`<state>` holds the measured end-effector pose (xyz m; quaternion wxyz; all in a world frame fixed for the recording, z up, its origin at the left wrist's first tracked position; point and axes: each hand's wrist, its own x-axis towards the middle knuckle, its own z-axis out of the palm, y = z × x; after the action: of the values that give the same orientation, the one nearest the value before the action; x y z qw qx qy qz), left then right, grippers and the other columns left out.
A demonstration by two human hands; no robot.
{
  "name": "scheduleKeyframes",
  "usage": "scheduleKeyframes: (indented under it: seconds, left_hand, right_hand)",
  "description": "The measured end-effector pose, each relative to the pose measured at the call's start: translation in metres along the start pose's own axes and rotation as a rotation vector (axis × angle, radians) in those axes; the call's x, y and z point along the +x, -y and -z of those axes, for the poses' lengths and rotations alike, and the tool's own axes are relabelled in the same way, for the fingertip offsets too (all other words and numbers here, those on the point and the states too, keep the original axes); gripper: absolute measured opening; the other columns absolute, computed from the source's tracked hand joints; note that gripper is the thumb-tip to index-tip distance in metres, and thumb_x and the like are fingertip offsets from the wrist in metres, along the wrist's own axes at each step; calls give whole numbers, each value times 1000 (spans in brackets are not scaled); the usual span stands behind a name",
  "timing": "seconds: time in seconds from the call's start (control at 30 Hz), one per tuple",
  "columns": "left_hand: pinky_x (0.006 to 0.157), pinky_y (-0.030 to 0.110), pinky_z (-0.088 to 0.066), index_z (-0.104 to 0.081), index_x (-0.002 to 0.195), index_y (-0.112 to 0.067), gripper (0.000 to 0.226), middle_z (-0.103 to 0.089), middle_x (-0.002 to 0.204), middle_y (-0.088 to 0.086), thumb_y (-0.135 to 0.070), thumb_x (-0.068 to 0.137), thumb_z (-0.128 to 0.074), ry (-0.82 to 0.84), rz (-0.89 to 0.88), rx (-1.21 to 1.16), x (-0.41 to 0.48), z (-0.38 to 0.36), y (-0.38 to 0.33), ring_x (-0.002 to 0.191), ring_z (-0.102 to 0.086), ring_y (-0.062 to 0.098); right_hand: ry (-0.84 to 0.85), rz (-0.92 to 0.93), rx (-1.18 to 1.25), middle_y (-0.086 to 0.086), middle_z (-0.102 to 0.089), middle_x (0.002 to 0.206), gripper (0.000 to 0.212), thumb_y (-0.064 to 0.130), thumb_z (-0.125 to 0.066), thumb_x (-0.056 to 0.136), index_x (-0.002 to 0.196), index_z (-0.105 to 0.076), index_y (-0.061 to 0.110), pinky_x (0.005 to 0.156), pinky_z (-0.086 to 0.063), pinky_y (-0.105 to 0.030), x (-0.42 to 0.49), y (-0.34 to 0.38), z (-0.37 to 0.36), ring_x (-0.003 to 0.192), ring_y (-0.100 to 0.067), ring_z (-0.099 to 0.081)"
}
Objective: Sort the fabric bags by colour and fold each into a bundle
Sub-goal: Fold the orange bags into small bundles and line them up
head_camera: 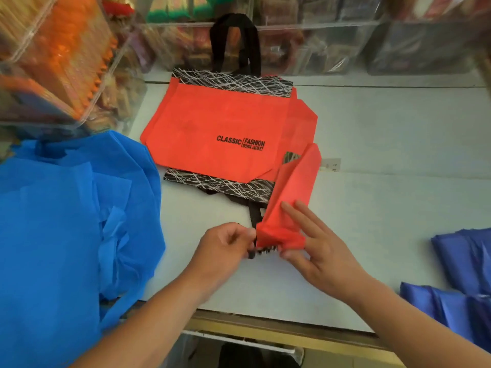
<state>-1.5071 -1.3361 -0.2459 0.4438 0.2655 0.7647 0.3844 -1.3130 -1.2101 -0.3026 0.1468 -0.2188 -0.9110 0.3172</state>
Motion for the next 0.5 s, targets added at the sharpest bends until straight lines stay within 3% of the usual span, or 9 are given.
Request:
scheduleKeyframes:
  seconds: [0.03, 0.1, 0.17, 0.2, 0.3, 0.4, 0.5]
  left_hand:
    - [67, 23, -45, -71, 85, -19, 25, -67, 80, -14, -28, 104, -57, -69, -127, 26, -2, 0, -1, 74, -62, 1]
    - [87, 27, -49, -72, 100, -25, 30, -65, 107, -14, -41, 106, -48, -90, -378, 128, -4, -1, -1, 104, -64, 10]
    - [100, 30, -46, -69, 116, -22, 40, -60, 125, -13, -54, 101, -49, -80, -570, 443, 0, -4, 0, 121, -56, 9]
    - [103, 31, -43, -67, 122, -23, 47, -58, 130, -14, -59, 96, -53, -116, -622, 593, 4, -6, 0, 125, -52, 8]
    - [103, 37, -32, -65, 121, -31, 49, -58, 131, -20, -67, 89, -56, -177, -628, 735, 19, -14, -4, 133, -46, 9]
    - [108, 40, -23, -62, 114, -35, 40, -64, 116, -22, -66, 96, -45, -164, -584, 782, 41, -27, -5, 136, -46, 8]
    - [118, 47, -20, -56, 135, -31, 53, -62, 132, -13, -64, 97, -42, -198, -574, 801, 68, -35, -11, 135, -49, 14]
  right_hand:
    - [3, -86, 93, 20, -38, 162, 46, 64, -39, 103, 125, -70, 39, 124, -28, -31, 4, 3, 3, 156, -11, -25]
    - [4, -265, 285, 34, -54, 141, 43, 71, -31, 100, 119, -65, 54, 112, -40, -27, 12, 13, 9, 140, 0, -46]
    - [-45, -412, 437, 31, -65, 120, 35, 73, -31, 98, 109, -63, 63, 96, -48, -26, 22, 19, 13, 115, 4, -61]
    - [-78, -465, 520, 28, -67, 119, 35, 70, -32, 100, 110, -64, 60, 96, -48, -26, 26, 21, 16, 114, 4, -63]
    - [-166, -618, 747, 19, -73, 119, 41, 58, -37, 104, 120, -69, 38, 98, -49, -27, 33, 17, 23, 115, 2, -65]
    - [-263, -733, 705, 12, -77, 106, 47, 59, -36, 102, 111, -70, 29, 87, -54, -28, 39, 9, 20, 99, -2, -69]
    - [-429, -825, 633, 10, -74, 95, 34, 53, -42, 106, 109, -64, 28, 73, -51, -22, 52, 1, 18, 86, 0, -69]
